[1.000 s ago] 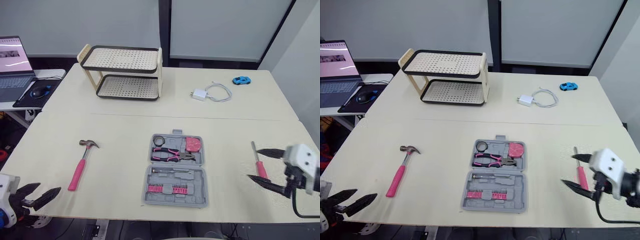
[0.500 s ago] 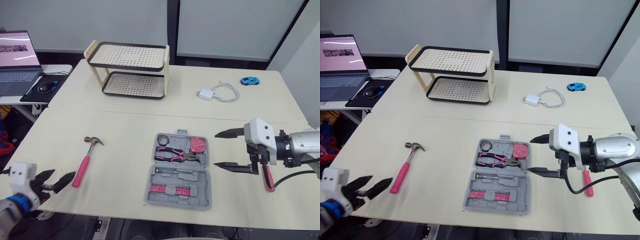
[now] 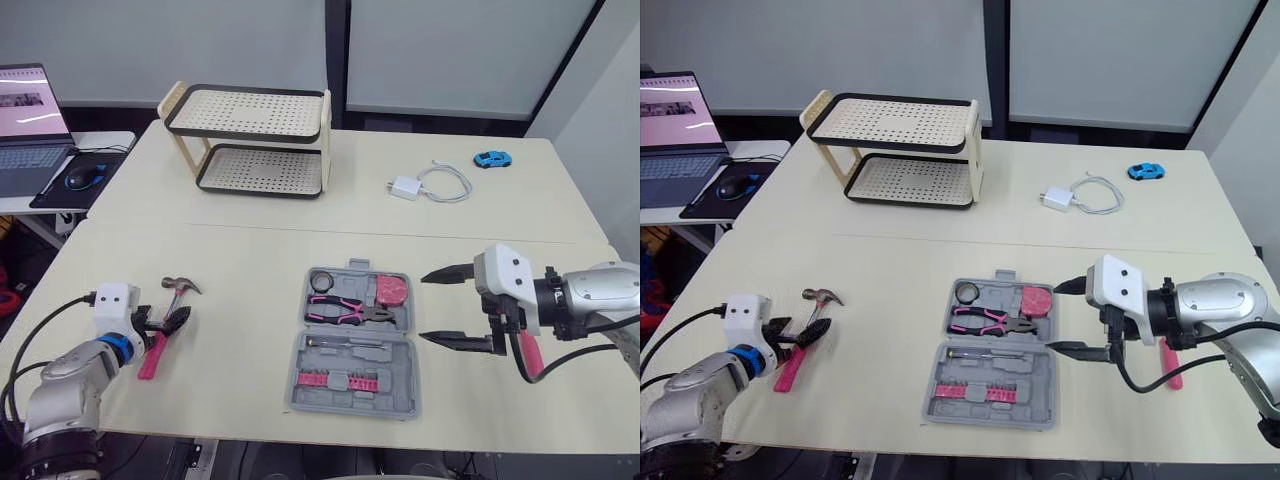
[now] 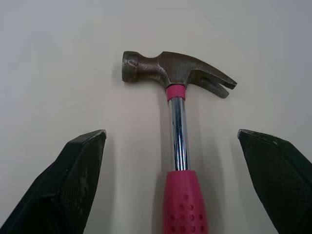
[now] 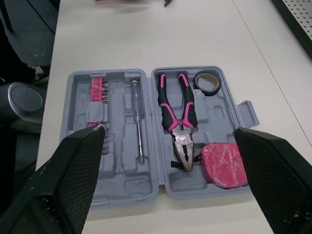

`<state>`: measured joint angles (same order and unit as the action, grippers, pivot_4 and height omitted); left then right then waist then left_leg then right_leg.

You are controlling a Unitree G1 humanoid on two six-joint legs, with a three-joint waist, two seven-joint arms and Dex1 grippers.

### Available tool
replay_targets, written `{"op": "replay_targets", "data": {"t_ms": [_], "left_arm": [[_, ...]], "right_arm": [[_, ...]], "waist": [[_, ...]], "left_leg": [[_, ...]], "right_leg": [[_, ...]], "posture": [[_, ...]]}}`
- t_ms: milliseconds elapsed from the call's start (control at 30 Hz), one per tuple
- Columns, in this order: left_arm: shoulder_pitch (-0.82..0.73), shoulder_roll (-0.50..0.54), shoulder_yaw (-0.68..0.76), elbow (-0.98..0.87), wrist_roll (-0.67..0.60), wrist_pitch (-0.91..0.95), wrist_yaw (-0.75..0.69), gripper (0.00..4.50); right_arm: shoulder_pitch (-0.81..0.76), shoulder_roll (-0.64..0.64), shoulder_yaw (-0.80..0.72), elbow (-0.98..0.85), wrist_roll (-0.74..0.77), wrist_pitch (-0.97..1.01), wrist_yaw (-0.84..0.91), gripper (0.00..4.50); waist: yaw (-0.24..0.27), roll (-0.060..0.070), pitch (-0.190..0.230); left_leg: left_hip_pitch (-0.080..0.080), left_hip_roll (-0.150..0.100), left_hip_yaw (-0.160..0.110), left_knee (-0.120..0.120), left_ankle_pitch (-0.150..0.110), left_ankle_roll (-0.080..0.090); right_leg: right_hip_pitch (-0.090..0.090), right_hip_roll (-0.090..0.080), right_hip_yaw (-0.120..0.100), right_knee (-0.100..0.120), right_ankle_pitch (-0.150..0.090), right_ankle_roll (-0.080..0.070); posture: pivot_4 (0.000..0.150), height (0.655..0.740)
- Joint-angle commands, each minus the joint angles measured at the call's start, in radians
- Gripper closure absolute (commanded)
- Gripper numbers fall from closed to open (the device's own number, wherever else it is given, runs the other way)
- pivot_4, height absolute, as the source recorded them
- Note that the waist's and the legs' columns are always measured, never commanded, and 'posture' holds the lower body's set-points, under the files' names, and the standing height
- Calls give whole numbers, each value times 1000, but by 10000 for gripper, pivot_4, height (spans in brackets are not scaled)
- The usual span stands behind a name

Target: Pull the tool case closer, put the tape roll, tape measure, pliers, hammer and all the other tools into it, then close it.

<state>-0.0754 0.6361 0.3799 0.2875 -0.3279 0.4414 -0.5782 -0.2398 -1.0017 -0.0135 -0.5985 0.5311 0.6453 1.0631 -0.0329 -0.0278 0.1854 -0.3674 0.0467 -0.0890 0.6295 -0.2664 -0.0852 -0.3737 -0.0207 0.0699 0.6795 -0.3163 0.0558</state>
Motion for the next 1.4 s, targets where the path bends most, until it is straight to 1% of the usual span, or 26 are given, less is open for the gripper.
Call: {"op": "replay_targets", "data": {"t_ms": [33, 100, 200, 233, 333, 400, 467, 567, 633, 700, 833, 933, 1033, 1100, 1167, 1300, 1367, 1400], "left_arm": [[-30, -13, -22, 39, 31, -53, 18, 0], [-43, -21, -33, 61, 40, -76, 15, 0], [-79, -40, -52, 102, 40, -92, -1, 5711], [-89, -44, -58, 112, 39, -91, -6, 9582], [-101, -46, -69, 127, 33, -74, -27, 18096], [-101, -46, -76, 130, 35, -65, -36, 24856], [-99, -46, -78, 131, 37, -66, -39, 30295], [-90, -34, -82, 131, 44, -89, -57, 39586], [-81, -18, -78, 129, 49, -115, -73, 44183], [-72, -1, -67, 119, 46, -140, -93, 44247], [-24, 34, -91, -6, 36, -177, -184, 44247], [31, 77, -133, -183, 7, -177, -296, 44247], [83, 159, -193, -378, -14, -196, -450, 44247], [111, 208, -225, -461, -21, -219, -534, 44247], [129, 236, -246, -522, -39, -218, -588, 44247], [129, 263, -305, -632, -75, -177, -647, 44247], [84, 255, -363, -672, -63, -153, -647, 44247], [46, 246, -409, -684, -37, -144, -641, 44247]], "right_arm": [[0, -3, -10, -34, 10, 1, -8, 381], [2, -4, -11, -38, 10, 3, -10, 381], [7, -3, -13, -50, 15, 12, -16, 0], [9, -5, -14, -53, 15, 14, -17, 0], [13, -9, -18, -60, 16, 19, -19, 0], [15, -11, -22, -64, 17, 23, -22, 0], [18, -12, -27, -67, 17, 25, -26, 0], [27, -13, -35, -75, 17, 30, -34, 0], [35, -12, -41, -82, 17, 33, -41, 0], [44, -10, -49, -90, 18, 35, -50, 0], [64, -7, -72, -104, 22, 36, -65, 0], [98, -12, -111, -118, 32, 35, -67, 0], [157, -13, -178, -146, 49, 39, -65, 0], [201, -14, -221, -169, 62, 41, -65, 0], [252, -20, -265, -191, 69, 44, -60, 0], [362, -31, -360, -229, 77, 58, -41, 0], [419, -42, -415, -245, 86, 73, -20, 0], [456, -51, -443, -251, 75, 69, 0, 0]], "waist": [[1, 0, 0], [2, 0, 0], [3, 0, 0], [4, 0, 0], [6, 1, 0], [6, 1, -1], [5, 1, -1], [6, 1, -1], [5, 1, -1], [4, 1, -1], [3, 1, -1], [5, 1, 0], [9, 0, 0], [8, 1, 0], [6, 2, 0], [3, 2, 0], [4, 2, 0], [5, 2, 0]], "left_leg": [[0, 0, 0, 0, 0, 0], [0, 0, 0, 0, 0, 0], [0, 0, 0, 0, 0, 0], [0, 0, 0, 0, 0, 0], [0, -1, -1, 1, 0, 0], [0, -1, -1, 1, 0, 0], [0, -1, -1, 1, 0, 0], [0, -1, -1, 1, 0, 0], [0, -1, -1, 1, 0, 0], [0, -1, 0, 1, 0, 0], [0, 0, 0, 1, 0, 0], [-1, 0, 0, 1, 0, 0], [-2, 0, -1, 1, 0, 0], [-2, 0, -1, 1, 0, 0], [-1, 0, 0, 1, 0, 0], [0, 0, 0, 1, 0, 0], [0, 0, 0, 2, 0, 0], [0, 0, 0, 2, 0, 0]], "right_leg": [[0, 0, 0, 0, 0, 0], [0, 0, 0, 0, 0, 0], [0, 0, 0, 0, 0, 0], [1, 0, 0, 1, 0, 0], [1, 0, 0, 1, 0, 0], [1, 0, 0, 1, 0, 1], [1, 0, 0, 1, 0, 1], [1, 0, 0, 1, 0, 1], [1, 0, 0, 1, 0, 1], [1, 0, 0, 1, 0, 1], [0, 0, 0, 0, 0, 0], [0, 0, 0, 0, 0, 0], [0, 0, -1, 1, 0, 0], [0, 0, -1, 1, 0, 0], [1, 0, 0, 1, 0, 0], [1, 1, 0, 1, 0, 0], [1, 1, 0, 2, 0, 0], [2, 1, 0, 2, 0, 0]], "posture": [[1500, 7350], [1500, 7350], [1500, 7350], [1500, 7350], [1500, 7350], [1500, 7350], [1500, 7350], [1500, 7350], [1500, 7350], [1500, 7350], [1500, 7350], [1500, 7350], [1500, 7350], [1500, 7350], [1500, 7350], [1500, 7350], [1500, 7350], [1500, 7350]]}}
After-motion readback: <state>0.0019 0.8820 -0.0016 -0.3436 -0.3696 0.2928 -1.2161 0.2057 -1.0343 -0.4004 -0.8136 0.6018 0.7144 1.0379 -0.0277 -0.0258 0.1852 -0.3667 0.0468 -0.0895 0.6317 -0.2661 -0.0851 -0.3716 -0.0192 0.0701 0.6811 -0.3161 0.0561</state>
